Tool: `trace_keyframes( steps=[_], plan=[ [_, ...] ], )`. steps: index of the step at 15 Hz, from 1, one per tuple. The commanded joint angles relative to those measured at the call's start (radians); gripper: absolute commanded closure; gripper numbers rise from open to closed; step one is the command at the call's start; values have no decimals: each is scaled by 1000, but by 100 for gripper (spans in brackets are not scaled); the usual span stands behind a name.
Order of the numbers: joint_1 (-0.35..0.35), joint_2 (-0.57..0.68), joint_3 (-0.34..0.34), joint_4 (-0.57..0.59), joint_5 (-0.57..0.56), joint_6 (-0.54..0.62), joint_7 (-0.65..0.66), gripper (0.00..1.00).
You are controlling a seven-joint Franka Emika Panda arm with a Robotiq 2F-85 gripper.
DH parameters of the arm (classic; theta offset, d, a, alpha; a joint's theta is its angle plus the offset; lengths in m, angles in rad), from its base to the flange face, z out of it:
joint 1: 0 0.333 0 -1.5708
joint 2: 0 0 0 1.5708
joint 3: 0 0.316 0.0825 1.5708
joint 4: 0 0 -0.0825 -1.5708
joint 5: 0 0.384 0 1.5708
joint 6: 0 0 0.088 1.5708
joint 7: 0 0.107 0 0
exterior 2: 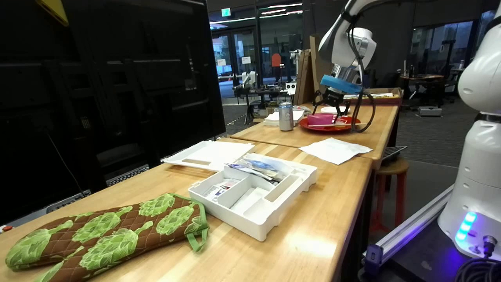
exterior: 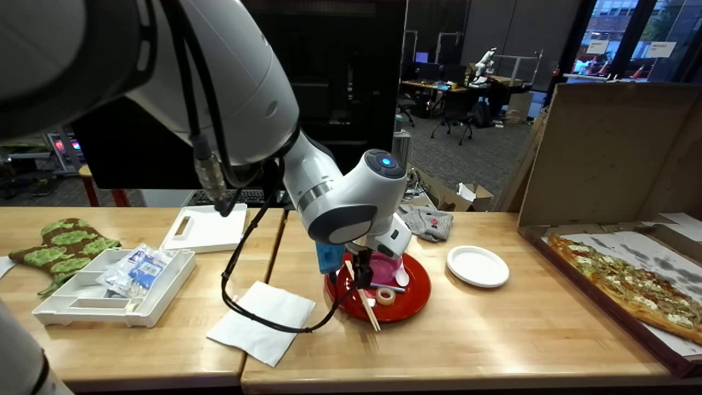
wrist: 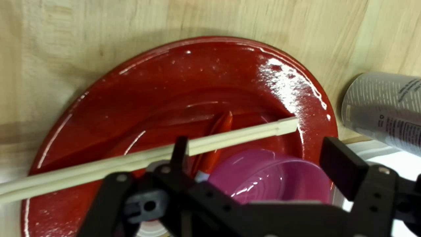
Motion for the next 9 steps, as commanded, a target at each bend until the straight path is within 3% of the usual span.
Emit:
trace_keyframes(
  steps=[1,4,9],
  plan=[
    [-4,-89,1,-81,2,60,33,0],
    [-17,-132,-5,-120,-28,94,82,0],
    [-69,-171,6,-142,-181,100,238,0]
  ],
)
